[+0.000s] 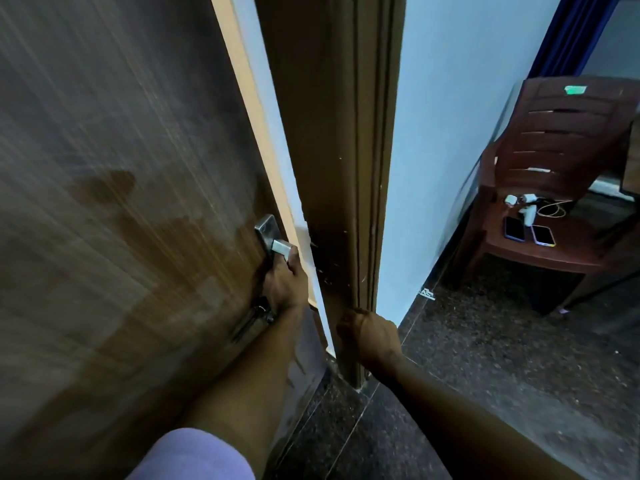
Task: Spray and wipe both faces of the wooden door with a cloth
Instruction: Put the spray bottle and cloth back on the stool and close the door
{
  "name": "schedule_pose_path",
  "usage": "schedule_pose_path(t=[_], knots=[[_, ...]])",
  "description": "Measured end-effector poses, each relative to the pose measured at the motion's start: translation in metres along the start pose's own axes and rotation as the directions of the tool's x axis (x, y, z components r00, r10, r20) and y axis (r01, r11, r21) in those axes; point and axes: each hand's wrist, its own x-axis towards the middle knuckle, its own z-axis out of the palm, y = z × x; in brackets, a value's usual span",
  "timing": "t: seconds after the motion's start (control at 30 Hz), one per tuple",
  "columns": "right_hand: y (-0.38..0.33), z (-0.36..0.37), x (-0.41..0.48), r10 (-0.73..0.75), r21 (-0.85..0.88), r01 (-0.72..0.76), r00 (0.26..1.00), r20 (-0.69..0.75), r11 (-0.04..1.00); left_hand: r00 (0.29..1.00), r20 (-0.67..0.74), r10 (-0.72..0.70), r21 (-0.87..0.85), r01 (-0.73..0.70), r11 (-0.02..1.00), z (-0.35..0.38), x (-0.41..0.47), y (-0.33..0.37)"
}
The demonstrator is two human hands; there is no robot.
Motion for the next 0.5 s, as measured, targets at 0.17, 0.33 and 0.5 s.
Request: schedule_pose_path(t=[0.17, 0.33, 0.5], knots=[[0.017, -0.001, -0.009, 0.015, 0.047, -0.014, 0.999, -0.029, 0.999, 0.996, 0.075, -0.043, -0.003, 0.043, 0.999, -0.002, -0.024, 0.013], [0.030, 0.002, -0.014, -0.021, 0.046, 0.023, 0.998, -0.052, 0.999, 0.997, 0.070, -0.022, 0.006, 0.021, 1.000, -0.002, -0.039, 0.017], [0.040, 0.000, -0.011, -0.034, 0.049, 0.037, 0.997, -0.067, 0.998, 0.999, 0.038, -0.004, -0.004, 0.005, 1.000, 0.000, -0.049, 0.022]])
